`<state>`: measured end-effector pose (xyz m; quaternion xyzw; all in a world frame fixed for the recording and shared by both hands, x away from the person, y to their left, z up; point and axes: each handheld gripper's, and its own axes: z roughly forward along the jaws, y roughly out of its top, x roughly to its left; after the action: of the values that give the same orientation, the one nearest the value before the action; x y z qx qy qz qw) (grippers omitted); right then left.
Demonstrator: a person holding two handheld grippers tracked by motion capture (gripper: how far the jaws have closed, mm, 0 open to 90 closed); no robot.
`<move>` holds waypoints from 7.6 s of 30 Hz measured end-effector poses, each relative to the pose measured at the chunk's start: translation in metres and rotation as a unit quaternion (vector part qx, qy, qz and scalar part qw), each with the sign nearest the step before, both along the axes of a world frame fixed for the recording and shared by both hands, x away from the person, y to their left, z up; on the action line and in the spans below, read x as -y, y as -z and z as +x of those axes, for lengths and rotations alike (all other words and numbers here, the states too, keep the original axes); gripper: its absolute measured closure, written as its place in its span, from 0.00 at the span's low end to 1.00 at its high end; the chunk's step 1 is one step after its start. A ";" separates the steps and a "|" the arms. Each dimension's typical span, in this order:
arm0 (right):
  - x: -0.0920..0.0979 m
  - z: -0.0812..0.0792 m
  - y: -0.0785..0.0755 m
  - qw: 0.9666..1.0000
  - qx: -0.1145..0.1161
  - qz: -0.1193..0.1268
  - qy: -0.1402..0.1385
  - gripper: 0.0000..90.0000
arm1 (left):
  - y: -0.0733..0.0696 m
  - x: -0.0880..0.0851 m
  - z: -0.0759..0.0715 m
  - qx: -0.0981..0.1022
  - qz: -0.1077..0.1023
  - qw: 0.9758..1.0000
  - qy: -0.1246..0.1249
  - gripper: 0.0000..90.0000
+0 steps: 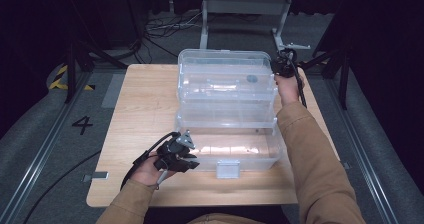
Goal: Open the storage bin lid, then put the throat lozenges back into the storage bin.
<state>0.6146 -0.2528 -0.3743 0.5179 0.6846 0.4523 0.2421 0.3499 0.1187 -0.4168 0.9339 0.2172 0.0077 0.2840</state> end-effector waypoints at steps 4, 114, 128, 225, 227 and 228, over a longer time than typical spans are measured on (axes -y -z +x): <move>0.000 0.003 0.004 1.000 -0.004 -0.002 -0.002 0.90 | 0.000 0.000 0.000 0.000 0.000 1.000 0.000 0.80; 0.136 -0.245 -0.016 0.995 -0.029 -0.029 -0.094 0.22 | -0.056 -0.099 0.041 0.014 -0.110 0.980 -0.168 0.58; 0.129 -0.244 0.007 0.986 -0.095 -0.087 -0.102 0.20 | -0.053 -0.105 0.043 0.010 -0.110 0.977 -0.180 0.58; 0.078 -0.222 0.077 0.888 -0.325 -0.248 -0.209 0.22 | -0.045 -0.114 0.048 0.000 -0.102 0.976 -0.191 0.57; 0.078 -0.222 0.074 0.893 -0.318 -0.241 -0.209 0.22 | -0.045 -0.115 0.047 -0.001 -0.103 0.976 -0.192 0.57; 0.078 -0.222 0.072 0.894 -0.316 -0.239 -0.209 0.22 | -0.045 -0.115 0.047 -0.001 -0.103 0.976 -0.192 0.57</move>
<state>0.3925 -0.3305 -0.4465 0.4051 0.9049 0.1275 0.0291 0.3973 0.2336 -0.3720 0.8408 0.3922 0.0387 0.3713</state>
